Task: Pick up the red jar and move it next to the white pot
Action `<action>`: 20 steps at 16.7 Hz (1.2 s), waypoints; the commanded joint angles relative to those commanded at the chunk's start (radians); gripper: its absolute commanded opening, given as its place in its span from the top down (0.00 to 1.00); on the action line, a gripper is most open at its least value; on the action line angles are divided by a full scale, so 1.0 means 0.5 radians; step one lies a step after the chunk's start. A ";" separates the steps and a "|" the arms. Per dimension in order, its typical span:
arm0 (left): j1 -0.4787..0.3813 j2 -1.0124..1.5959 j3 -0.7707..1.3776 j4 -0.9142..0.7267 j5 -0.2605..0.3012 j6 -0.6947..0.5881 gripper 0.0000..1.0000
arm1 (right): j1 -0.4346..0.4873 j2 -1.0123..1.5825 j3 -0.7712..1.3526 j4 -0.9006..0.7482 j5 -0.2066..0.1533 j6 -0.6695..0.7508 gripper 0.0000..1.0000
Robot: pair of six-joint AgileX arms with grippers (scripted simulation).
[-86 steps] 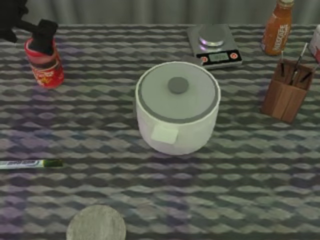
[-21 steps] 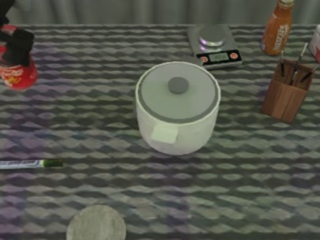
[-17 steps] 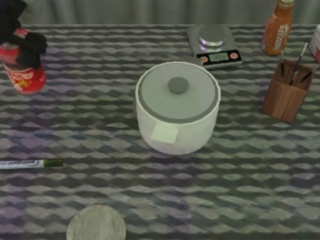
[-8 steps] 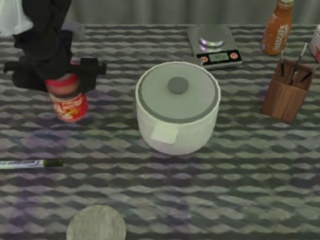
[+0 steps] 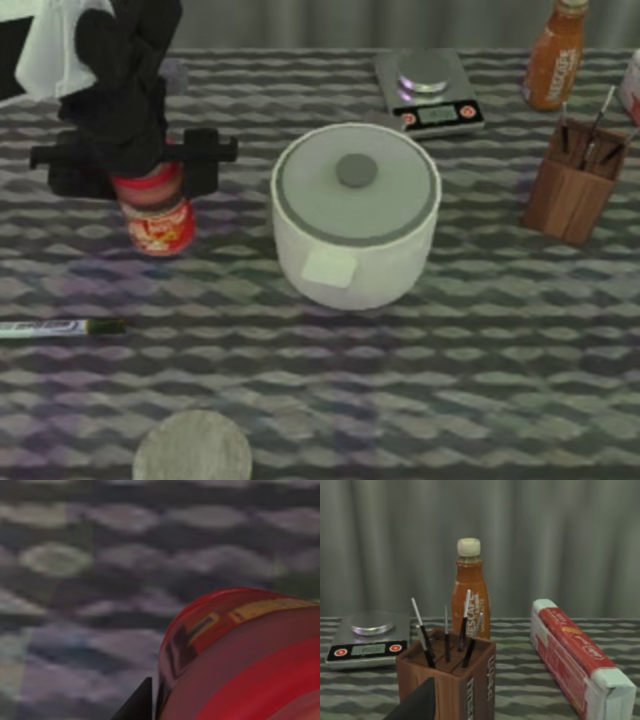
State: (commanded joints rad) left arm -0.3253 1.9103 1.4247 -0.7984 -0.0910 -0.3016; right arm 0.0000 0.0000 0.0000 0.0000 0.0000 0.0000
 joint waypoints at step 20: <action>0.018 0.188 -0.144 0.333 0.007 0.020 0.40 | 0.000 0.000 0.000 0.000 0.000 0.000 0.00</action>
State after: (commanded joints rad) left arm -0.3162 2.0041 1.3527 -0.6317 -0.0875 -0.2917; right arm 0.0000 0.0000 0.0000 0.0000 0.0000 0.0000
